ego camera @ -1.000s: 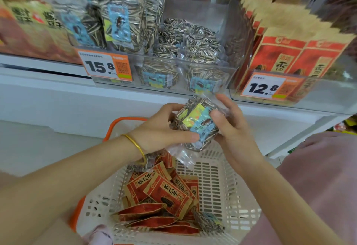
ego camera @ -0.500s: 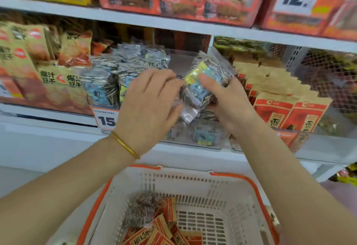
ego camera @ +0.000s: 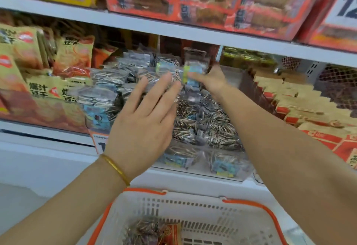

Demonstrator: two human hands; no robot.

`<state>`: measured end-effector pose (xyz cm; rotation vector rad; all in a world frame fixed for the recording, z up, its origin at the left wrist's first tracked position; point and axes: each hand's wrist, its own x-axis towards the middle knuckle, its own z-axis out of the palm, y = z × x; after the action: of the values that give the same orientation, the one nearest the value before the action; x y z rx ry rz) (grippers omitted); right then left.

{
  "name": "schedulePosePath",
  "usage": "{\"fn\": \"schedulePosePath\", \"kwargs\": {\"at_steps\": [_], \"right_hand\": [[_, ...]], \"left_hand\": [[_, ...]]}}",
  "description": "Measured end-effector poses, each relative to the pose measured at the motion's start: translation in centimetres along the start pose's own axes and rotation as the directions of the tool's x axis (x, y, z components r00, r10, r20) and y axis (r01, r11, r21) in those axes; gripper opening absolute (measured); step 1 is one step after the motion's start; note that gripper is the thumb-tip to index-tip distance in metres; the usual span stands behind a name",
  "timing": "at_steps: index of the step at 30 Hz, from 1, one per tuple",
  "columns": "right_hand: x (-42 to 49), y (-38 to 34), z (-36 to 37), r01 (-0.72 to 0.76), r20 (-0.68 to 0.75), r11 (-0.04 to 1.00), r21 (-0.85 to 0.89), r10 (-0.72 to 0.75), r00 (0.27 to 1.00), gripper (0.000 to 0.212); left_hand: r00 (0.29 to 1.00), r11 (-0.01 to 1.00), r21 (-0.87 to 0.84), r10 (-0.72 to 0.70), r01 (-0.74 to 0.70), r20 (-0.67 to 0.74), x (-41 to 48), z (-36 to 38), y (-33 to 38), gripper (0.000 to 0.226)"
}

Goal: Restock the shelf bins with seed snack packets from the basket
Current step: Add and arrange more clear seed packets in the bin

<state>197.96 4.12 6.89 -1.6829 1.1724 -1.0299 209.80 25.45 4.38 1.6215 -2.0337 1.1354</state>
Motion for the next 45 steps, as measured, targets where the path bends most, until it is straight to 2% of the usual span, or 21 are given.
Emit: {"fn": "schedulePosePath", "kwargs": {"at_steps": [4,8,12,23,26,29,32,33,35,37,39,40,42,43,45], "right_hand": [[0.4,2.0,1.3,0.005,-0.003,0.982,-0.191,-0.005,1.000,0.080],[0.7,2.1,2.1,0.024,-0.061,0.979,-0.202,-0.037,0.997,0.073],[0.9,2.4,2.5,0.006,0.011,0.966,-0.258,-0.003,1.000,0.064],[-1.2,0.8,1.1,-0.055,0.055,0.959,-0.277,0.073,0.996,0.069],[-4.8,-2.1,0.0,-0.010,0.023,0.946,-0.323,0.018,1.000,0.063],[-10.9,-4.4,-1.6,0.128,0.037,0.960,-0.249,-0.123,0.992,0.056],[-18.8,-3.8,-3.7,0.236,0.076,0.968,-0.086,-0.229,0.970,0.031],[-21.3,-2.9,-4.3,0.227,0.117,0.974,-0.026,-0.223,0.968,0.023],[-25.2,0.2,-4.8,0.080,0.253,0.997,0.012,-0.080,0.964,0.018],[-27.3,5.7,-4.6,-0.063,0.447,0.973,-0.224,0.160,0.880,0.014],[-28.2,12.7,-4.0,-0.055,0.577,0.845,-0.532,0.409,0.707,0.017],[-28.7,16.1,-3.6,-0.022,0.604,0.784,-0.621,0.496,0.624,0.015],[-30.5,21.7,-2.9,0.005,0.600,0.695,-0.719,0.617,0.509,0.023],[-31.7,23.9,-2.7,-0.015,0.585,0.663,-0.748,0.671,0.455,0.032],[-34.5,27.8,-2.7,-0.034,0.594,0.628,-0.777,0.751,0.290,0.059]], "left_hand": [[1.000,1.000,-0.023,0.000,0.000,0.013,0.0,0.1,0.1,0.035],[1.000,1.000,-0.027,0.002,-0.002,0.021,0.0,-0.1,0.0,0.033],[1.000,0.999,-0.039,0.002,-0.001,0.022,-0.1,-0.3,0.1,0.031],[1.000,0.988,-0.150,0.017,-0.019,-0.014,-0.5,-0.5,-0.2,0.022],[0.998,0.987,-0.155,0.035,-0.043,-0.052,-0.7,-0.6,-0.4,0.023],[0.987,0.981,-0.168,0.076,-0.100,-0.143,-1.6,-1.7,0.0,0.022],[0.959,0.956,-0.184,0.187,-0.227,-0.212,-3.2,-3.2,1.2,0.022],[0.950,0.939,-0.197,0.242,-0.280,-0.200,-3.8,-3.4,1.7,0.021],[0.927,0.891,-0.255,0.355,-0.375,-0.123,-5.7,-3.2,2.9,0.022],[0.898,0.842,-0.342,0.440,-0.417,-0.012,-7.9,-2.8,4.4,0.023],[0.856,0.799,-0.425,0.507,-0.425,0.098,-10.1,-2.4,6.2,0.025],[0.831,0.784,-0.460,0.534,-0.416,0.157,-11.0,-2.4,7.1,0.026],[0.780,0.769,-0.518,0.563,-0.374,0.272,-12.2,-2.3,8.4,0.031],[0.759,0.767,-0.540,0.567,-0.346,0.319,-12.8,-2.4,8.8,0.034],[0.728,0.776,-0.559,0.559,-0.292,0.396,-13.6,-2.6,9.5,0.035]]}}
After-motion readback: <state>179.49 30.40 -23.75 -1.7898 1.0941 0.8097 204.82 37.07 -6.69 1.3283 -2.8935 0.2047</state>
